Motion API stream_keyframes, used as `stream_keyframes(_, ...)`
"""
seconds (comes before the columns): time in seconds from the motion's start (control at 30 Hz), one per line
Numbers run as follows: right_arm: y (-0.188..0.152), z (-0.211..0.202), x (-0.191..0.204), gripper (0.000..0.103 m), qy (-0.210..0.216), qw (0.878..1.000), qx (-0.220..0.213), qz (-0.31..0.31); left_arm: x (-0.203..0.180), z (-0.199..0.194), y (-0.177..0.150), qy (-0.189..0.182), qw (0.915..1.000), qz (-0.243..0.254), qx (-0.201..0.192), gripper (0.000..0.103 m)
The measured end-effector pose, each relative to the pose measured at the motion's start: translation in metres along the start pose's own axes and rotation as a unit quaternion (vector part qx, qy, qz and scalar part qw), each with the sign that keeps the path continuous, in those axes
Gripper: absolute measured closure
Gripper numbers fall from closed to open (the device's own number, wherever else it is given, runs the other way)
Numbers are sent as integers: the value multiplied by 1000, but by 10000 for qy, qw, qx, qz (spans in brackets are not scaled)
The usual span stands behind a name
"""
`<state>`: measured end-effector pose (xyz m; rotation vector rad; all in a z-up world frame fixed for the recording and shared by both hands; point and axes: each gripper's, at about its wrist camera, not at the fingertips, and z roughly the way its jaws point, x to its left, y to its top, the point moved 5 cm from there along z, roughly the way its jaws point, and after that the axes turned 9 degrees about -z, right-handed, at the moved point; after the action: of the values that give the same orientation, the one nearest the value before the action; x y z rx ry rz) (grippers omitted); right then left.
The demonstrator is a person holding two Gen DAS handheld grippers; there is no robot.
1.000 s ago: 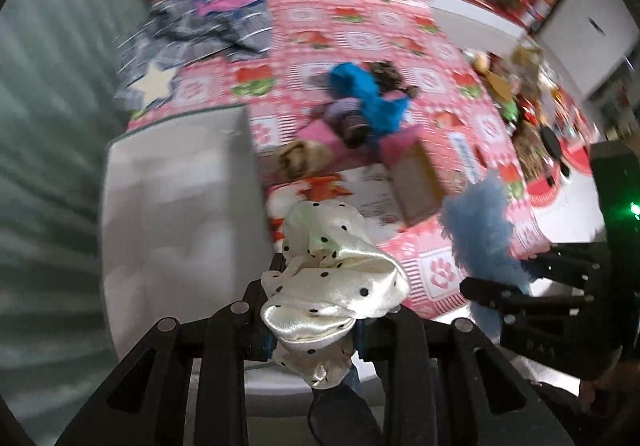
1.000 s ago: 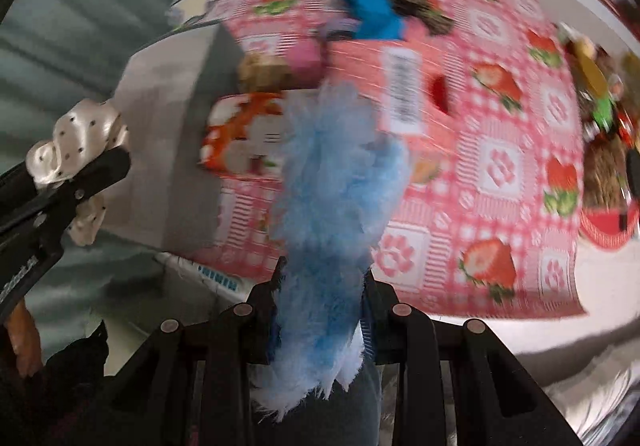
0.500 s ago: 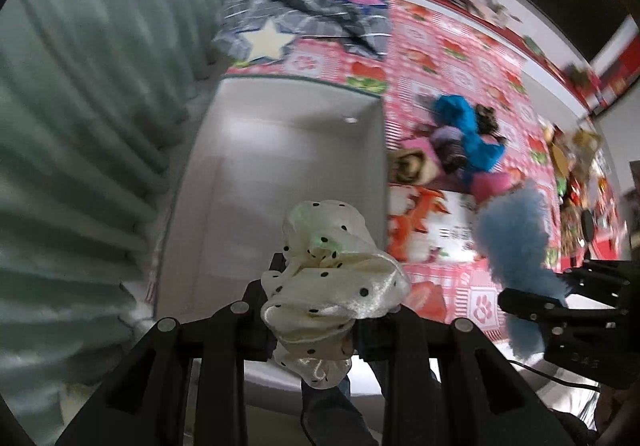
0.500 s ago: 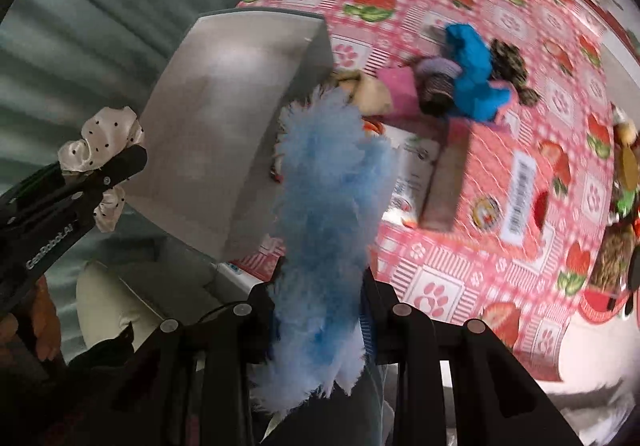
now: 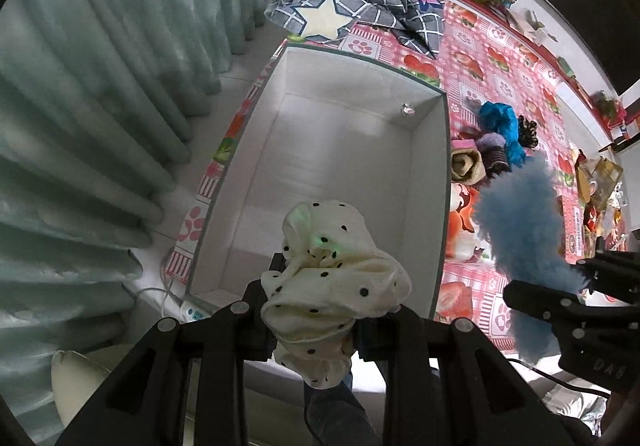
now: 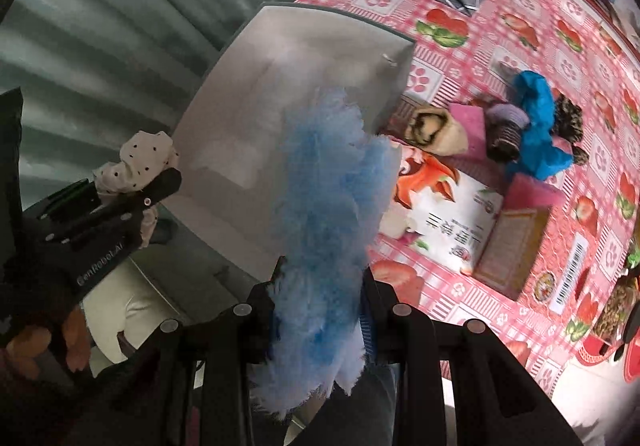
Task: Organize soft objects
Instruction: 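Carry the scrunchie and fluffy item with both grippers over the white box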
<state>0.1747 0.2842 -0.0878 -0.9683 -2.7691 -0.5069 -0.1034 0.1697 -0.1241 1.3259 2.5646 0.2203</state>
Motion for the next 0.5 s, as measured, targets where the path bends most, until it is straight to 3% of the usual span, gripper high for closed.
stream_keyframes(0.5,14,11,17,71,156,9995,106,-236,6,13,-2,86,9997,-119,182,72)
